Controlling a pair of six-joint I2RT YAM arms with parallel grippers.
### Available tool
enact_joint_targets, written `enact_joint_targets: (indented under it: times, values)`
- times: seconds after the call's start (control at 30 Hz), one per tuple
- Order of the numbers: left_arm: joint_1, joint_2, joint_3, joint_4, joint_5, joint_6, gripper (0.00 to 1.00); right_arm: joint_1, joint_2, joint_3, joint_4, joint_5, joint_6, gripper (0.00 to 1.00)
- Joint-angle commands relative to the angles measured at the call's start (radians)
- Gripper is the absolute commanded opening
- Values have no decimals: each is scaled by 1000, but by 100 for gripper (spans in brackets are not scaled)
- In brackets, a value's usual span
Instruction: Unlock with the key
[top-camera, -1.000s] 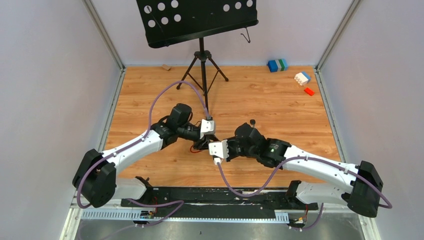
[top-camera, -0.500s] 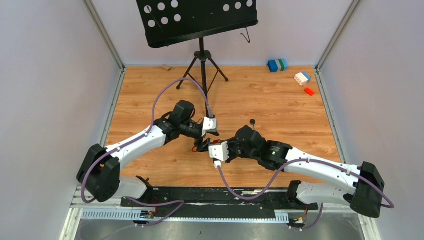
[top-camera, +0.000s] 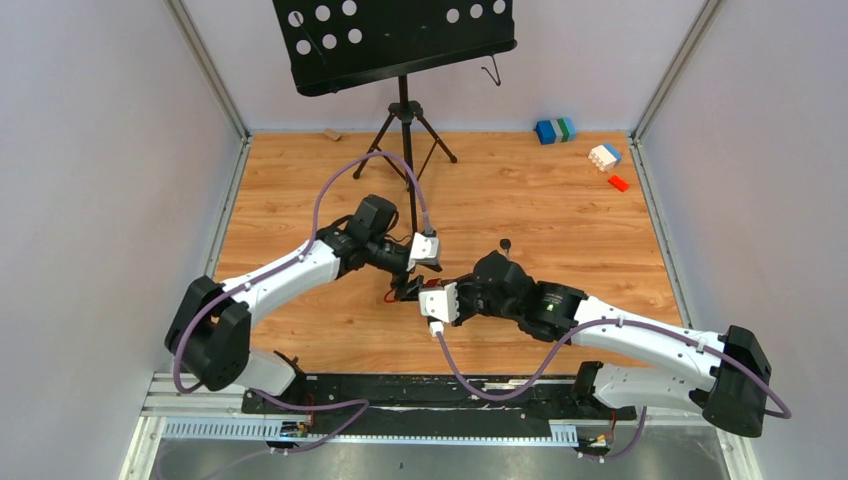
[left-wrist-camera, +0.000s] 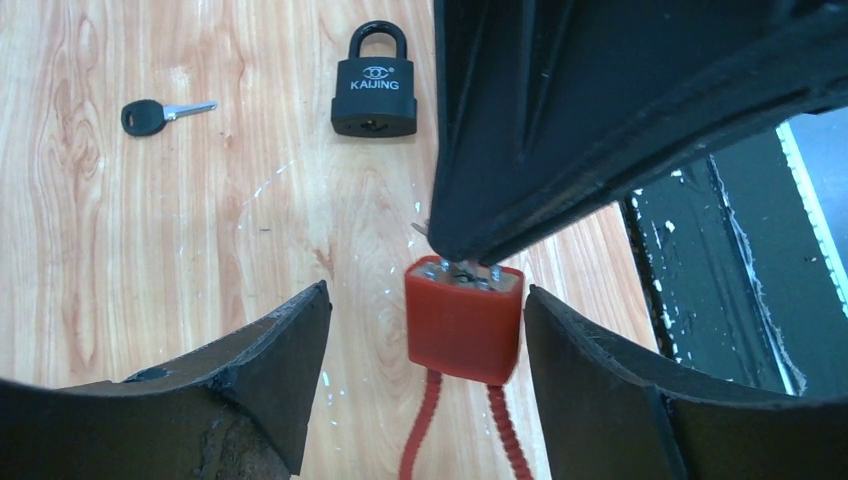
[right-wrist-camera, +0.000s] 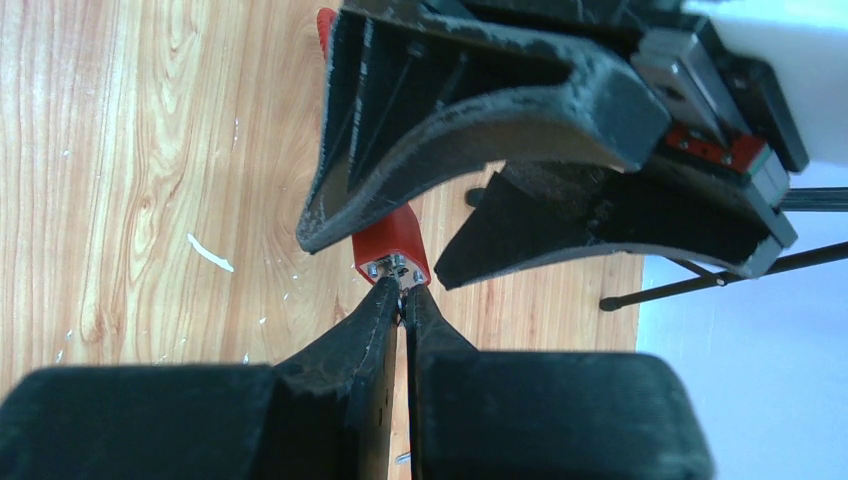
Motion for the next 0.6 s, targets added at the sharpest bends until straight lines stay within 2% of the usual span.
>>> enact_joint_targets:
  times: [0.0, 0.17, 0.3, 0.47, 0.57]
  values:
    - [5, 51, 98, -143, 61, 118, 78, 18, -26, 7, 38, 4, -35, 0]
    - [4, 102, 161, -254, 87, 192, 76, 31, -23, 7, 44, 28, -57, 0]
    - [5, 139, 203, -362, 101, 255, 67, 37, -26, 2, 52, 52, -69, 0]
    - [5, 169, 237, -416, 114, 272, 45, 47, -26, -9, 66, 89, -78, 0]
    - [5, 175, 240, -405, 129, 249, 28, 60, -23, -23, 84, 102, -86, 0]
